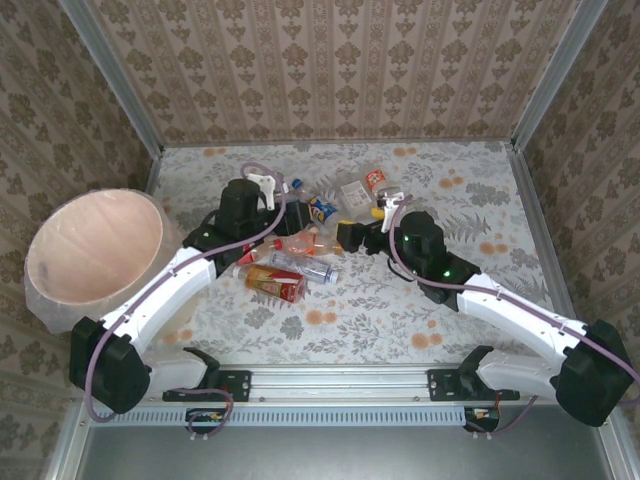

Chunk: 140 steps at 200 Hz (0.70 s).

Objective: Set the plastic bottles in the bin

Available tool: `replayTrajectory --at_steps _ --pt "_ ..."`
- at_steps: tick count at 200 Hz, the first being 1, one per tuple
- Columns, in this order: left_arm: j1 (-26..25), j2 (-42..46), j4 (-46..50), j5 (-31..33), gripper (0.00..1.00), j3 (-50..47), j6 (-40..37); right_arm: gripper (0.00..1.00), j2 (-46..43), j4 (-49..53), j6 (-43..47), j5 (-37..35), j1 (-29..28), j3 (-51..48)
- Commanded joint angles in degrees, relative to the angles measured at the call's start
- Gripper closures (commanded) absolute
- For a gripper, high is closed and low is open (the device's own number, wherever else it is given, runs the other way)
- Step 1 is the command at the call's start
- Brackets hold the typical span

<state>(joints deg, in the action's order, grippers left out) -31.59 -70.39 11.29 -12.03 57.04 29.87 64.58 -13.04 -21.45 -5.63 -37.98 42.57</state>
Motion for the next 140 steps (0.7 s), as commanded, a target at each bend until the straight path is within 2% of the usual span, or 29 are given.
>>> replayTrajectory --at_steps 1,24,68,124,140 --pt "2.0 3.3 4.3 2.9 0.48 4.2 -2.1 0.0 -1.4 1.7 -2.7 -13.8 0.5 -1.7" --pt "4.0 5.0 10.9 6.4 0.49 8.4 -4.4 0.0 -1.6 3.4 -5.8 -17.9 1.6 -2.8" --pt "8.1 7.9 19.2 6.6 0.5 14.3 -7.1 0.0 -1.7 0.4 -7.5 -17.8 3.2 -5.2" --pt "9.4 11.2 29.3 13.6 0.5 23.7 -13.3 0.0 -0.9 -0.3 -8.8 -17.8 4.6 -5.3" --pt "9.5 11.3 32.2 18.8 0.5 26.8 -15.9 0.0 -0.6 -0.3 -9.6 -17.5 4.8 -5.1"
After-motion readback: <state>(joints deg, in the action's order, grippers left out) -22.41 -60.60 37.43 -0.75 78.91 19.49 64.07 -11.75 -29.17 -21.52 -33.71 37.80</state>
